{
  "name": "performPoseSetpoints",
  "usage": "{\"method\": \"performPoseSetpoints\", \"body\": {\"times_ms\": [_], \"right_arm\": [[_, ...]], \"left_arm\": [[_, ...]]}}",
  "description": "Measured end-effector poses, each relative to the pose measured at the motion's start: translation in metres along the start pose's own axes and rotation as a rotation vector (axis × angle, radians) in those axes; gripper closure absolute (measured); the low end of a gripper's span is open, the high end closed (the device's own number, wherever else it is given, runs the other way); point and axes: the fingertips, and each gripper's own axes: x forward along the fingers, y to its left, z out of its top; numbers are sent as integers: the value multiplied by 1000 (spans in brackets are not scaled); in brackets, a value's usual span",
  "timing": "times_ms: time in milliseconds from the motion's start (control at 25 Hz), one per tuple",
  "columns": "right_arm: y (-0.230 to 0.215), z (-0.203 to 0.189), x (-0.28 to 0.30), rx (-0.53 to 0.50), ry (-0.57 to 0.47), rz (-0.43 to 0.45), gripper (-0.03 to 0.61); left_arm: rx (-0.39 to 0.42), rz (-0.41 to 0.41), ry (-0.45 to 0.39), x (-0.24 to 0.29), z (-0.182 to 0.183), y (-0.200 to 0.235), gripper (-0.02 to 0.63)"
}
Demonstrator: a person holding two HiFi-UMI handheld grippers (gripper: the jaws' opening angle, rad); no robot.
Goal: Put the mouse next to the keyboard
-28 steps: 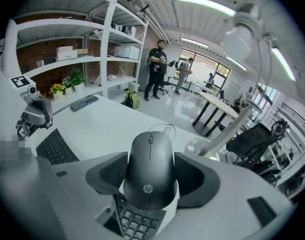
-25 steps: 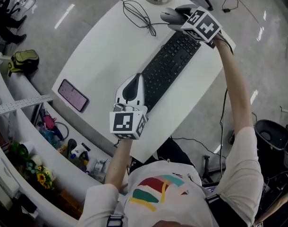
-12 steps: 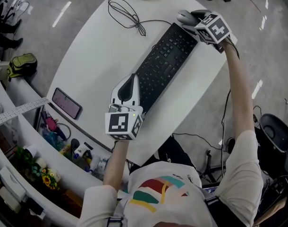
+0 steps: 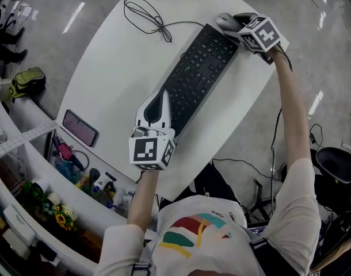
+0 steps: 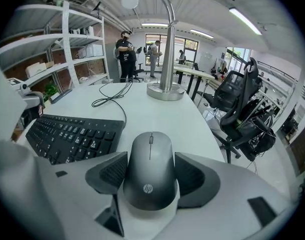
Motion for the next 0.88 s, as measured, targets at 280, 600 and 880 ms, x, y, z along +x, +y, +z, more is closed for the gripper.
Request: {"method": "performPoseSetpoints", "body": {"times_ms": [280, 600, 880], "right_arm": [[-3, 0, 0, 7, -60, -51, 275], [-5, 31, -33, 17, -192, -142, 275], [92, 92, -121, 93, -461, -23, 275]], "left_arm": [[-4, -1, -15, -1, -1, -4, 571], [15, 37, -52, -17, 18, 6, 571], [30, 40, -126, -51, 51, 4, 571]]}}
